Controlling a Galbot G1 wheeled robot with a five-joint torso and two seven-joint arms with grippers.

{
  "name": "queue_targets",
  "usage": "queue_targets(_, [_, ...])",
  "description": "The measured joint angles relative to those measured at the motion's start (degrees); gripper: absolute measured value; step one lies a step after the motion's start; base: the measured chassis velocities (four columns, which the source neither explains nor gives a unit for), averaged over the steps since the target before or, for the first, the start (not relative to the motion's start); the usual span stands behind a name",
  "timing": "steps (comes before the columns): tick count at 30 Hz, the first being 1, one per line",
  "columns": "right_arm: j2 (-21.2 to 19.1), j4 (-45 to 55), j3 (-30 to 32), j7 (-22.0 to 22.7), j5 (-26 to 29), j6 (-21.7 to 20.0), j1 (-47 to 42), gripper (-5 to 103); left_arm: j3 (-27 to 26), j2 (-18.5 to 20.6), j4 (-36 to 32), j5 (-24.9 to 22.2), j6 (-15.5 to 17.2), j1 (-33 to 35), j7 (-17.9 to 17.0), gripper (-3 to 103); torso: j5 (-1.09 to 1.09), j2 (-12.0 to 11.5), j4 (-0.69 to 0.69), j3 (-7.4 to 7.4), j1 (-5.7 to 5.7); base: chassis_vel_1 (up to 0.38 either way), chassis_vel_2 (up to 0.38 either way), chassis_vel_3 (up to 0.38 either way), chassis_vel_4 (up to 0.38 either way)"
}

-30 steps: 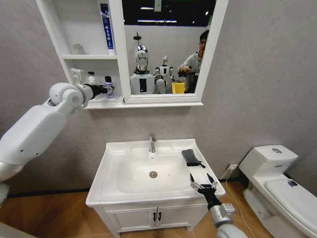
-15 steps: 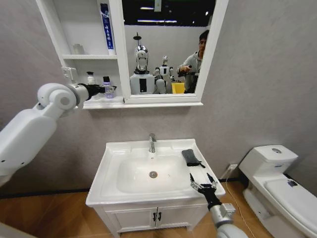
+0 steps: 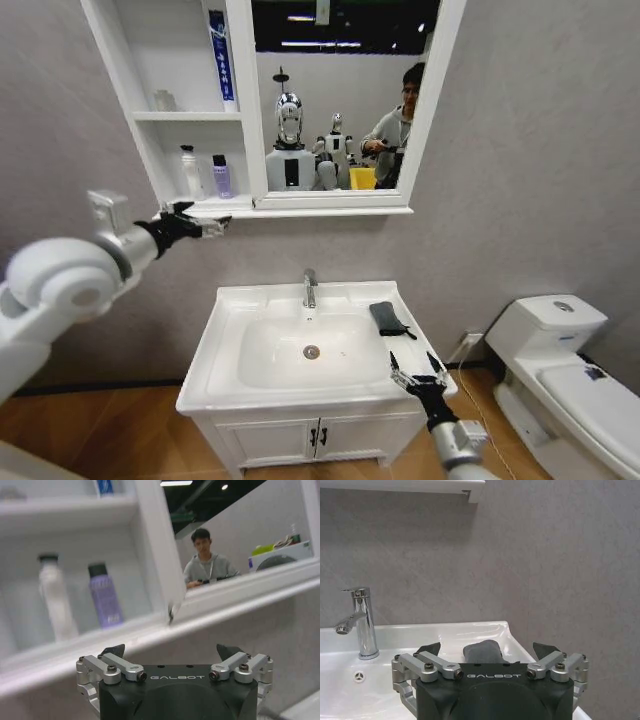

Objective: Move facial cleanser and shampoo from washbasin to cabinet, then wipe washbasin with towel.

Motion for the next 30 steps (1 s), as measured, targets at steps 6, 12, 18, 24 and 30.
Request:
queue_targets(6, [0.9,-0.7,0.5,0.7,-0.2,-0.1,0.0,100,-8.1,-14.8,-0.5,13.8,-2.5,16.6,2.6,100,0.00,0.0,0.04,0.00,0.02,0.000,0.000,0.000,0.000])
queue_targets(12, [2.3,0.2,1.7,1.2,0.1,-0.7,-1.3,100,-15.8,-35.1,-7.5,31.9,-5.5,33.9,9.3,100,-0.03,0.0,0.11,0.00,0.00,0.000,0.000,0.000,0.000])
queue_targets(18, [2.2,0.1,1.1,1.3,0.8,-1.2,-0.3,100,-22.2,-39.4,-13.7,35.0,-6.4,43.0,10.8,100,0.00,0.0,0.07,0.00,0.01,0.000,0.000,0.000,0.000])
queue_targets(24, [0.9,0.0,0.6,1.4,0.6,-1.3,2.4,100,-27.3,-42.2,-15.2,32.8,-6.1,50.2,10.0,100,-0.03,0.0,0.08,0.00,0.01,0.000,0.000,0.000,0.000])
queue_targets(30, [-4.7,-4.6,0.3,1.5,5.2,-3.7,11.3,100,-23.4,-45.8,-15.1,35.1,-6.5,53.9,10.1,100,-0.02,0.0,0.07,0.01,0.01,0.000,0.000,0.000,0.000])
